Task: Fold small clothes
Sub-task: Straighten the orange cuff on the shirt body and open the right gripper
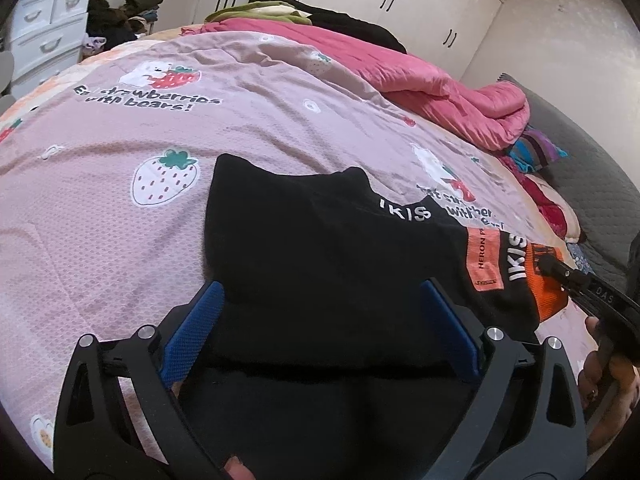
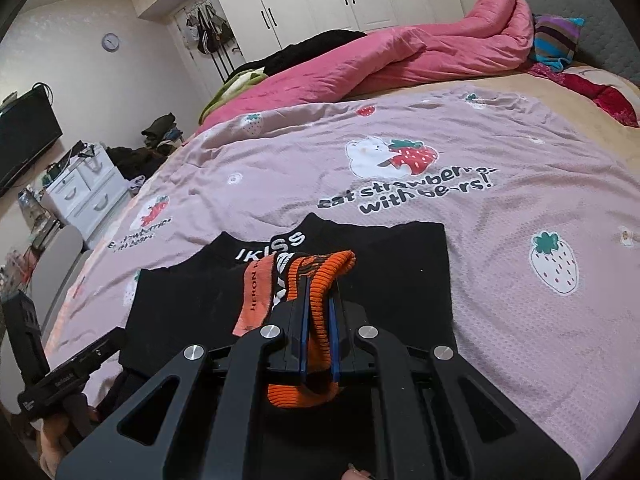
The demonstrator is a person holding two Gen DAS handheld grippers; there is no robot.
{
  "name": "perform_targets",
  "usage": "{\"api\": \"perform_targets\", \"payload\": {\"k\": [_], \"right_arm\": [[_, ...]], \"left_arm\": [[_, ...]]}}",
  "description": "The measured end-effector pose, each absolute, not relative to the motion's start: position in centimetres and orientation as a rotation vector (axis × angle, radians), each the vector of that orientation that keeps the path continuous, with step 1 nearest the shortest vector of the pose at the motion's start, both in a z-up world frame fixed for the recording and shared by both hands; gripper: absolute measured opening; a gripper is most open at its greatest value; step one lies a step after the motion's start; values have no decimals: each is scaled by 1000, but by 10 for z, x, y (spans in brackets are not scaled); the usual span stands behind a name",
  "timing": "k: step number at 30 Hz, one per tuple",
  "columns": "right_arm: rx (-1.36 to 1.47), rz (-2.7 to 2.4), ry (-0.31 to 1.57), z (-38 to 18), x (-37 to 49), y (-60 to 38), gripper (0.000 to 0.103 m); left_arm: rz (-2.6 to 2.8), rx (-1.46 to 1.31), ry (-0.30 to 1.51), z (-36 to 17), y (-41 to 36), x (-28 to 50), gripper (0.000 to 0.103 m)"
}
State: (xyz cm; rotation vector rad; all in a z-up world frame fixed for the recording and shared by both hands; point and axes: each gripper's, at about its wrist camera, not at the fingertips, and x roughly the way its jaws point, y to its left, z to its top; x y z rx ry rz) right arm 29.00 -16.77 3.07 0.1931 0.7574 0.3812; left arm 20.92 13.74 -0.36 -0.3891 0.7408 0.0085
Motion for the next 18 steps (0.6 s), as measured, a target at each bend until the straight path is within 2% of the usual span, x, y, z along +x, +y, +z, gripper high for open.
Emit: {"api": "perform_targets", "payload": {"k": [13, 17, 18], "right_arm": [[197, 355, 771, 29, 288, -175, 9], [148, 351, 746, 32, 282, -171, 22], [137, 353, 745, 32, 281, -169, 22]], "left_arm": [[-11, -319, 750, -2, 120, 213, 86], [-19, -314, 751, -2, 116, 212, 80], [-21, -314, 752, -2, 116, 212, 78]]}}
